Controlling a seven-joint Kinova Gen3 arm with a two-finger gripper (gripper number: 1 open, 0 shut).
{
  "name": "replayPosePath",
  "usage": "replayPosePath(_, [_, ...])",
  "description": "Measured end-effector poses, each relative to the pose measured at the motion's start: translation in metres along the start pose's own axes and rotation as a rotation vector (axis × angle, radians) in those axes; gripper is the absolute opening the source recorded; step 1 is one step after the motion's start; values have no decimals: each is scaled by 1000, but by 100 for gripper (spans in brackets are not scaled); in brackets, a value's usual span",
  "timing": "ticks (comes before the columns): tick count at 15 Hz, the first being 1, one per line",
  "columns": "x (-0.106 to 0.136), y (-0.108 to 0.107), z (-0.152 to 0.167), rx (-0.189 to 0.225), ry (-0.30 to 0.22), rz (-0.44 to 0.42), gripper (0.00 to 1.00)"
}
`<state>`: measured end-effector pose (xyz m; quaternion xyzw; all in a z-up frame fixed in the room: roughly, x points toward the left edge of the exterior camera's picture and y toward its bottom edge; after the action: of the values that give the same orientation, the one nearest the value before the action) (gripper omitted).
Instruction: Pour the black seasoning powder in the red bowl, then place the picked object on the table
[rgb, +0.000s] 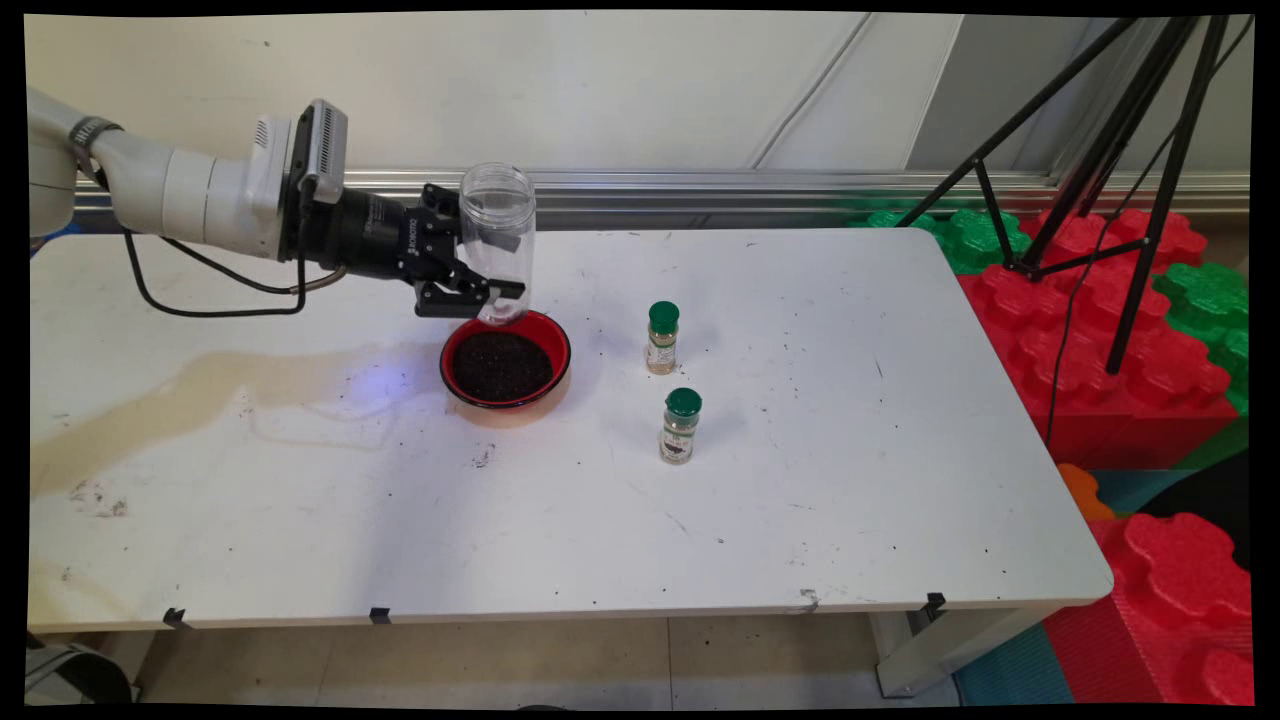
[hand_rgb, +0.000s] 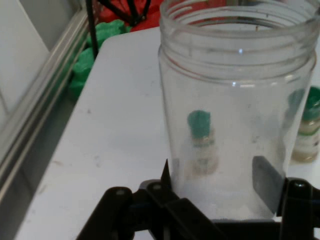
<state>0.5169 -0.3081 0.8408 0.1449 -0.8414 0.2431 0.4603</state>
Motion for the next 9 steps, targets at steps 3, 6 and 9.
replayPosePath(3, [1,7,0,-31,11,-48,0])
replayPosePath(6, [1,18,0,-75,22,-103,0])
replayPosePath(9, [-1,29,1,-107,27,-139,0])
